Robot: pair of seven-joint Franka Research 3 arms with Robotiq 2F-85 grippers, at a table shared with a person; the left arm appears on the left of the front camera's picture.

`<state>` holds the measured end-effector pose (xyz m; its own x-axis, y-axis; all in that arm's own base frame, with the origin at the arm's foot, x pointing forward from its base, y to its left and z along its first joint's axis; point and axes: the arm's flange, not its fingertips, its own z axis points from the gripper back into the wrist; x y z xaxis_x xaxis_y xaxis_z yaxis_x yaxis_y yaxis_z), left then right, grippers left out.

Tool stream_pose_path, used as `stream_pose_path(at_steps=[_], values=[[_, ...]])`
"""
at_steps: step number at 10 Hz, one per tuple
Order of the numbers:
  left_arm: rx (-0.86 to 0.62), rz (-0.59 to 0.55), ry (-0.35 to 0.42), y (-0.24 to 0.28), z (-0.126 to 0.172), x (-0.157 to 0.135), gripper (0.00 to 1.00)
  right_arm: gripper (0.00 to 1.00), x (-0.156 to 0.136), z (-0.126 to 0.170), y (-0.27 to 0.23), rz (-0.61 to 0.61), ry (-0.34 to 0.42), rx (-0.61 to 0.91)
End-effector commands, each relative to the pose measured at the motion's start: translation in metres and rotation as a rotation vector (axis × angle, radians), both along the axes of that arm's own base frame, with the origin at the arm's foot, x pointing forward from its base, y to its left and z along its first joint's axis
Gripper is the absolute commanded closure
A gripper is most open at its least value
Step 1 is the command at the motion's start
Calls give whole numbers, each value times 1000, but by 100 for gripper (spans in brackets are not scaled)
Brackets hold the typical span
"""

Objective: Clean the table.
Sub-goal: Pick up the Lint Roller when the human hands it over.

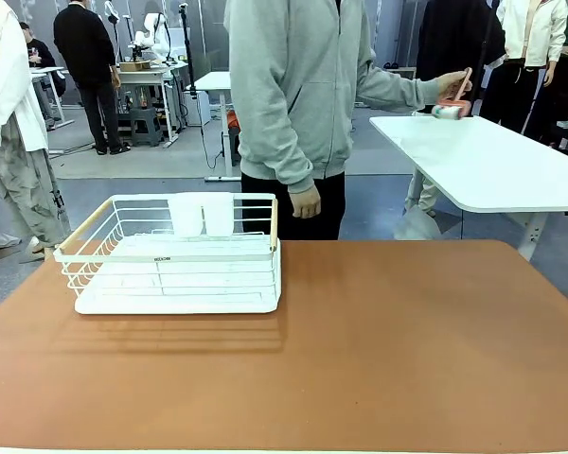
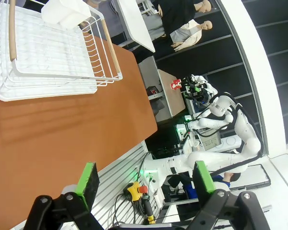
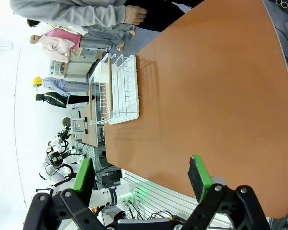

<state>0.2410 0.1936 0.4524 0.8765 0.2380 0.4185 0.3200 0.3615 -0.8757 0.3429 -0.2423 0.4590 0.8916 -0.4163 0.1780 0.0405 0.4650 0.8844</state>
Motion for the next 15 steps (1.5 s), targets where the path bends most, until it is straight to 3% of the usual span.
stream_pose_path(at_steps=[1, 15], values=[[-16, -3, -27, 0, 3, -1, 0, 0, -2, 3, 2, 5, -23, 9], [-16, -3, -27, 0, 3, -1, 0, 0, -2, 3, 2, 5, -23, 9]])
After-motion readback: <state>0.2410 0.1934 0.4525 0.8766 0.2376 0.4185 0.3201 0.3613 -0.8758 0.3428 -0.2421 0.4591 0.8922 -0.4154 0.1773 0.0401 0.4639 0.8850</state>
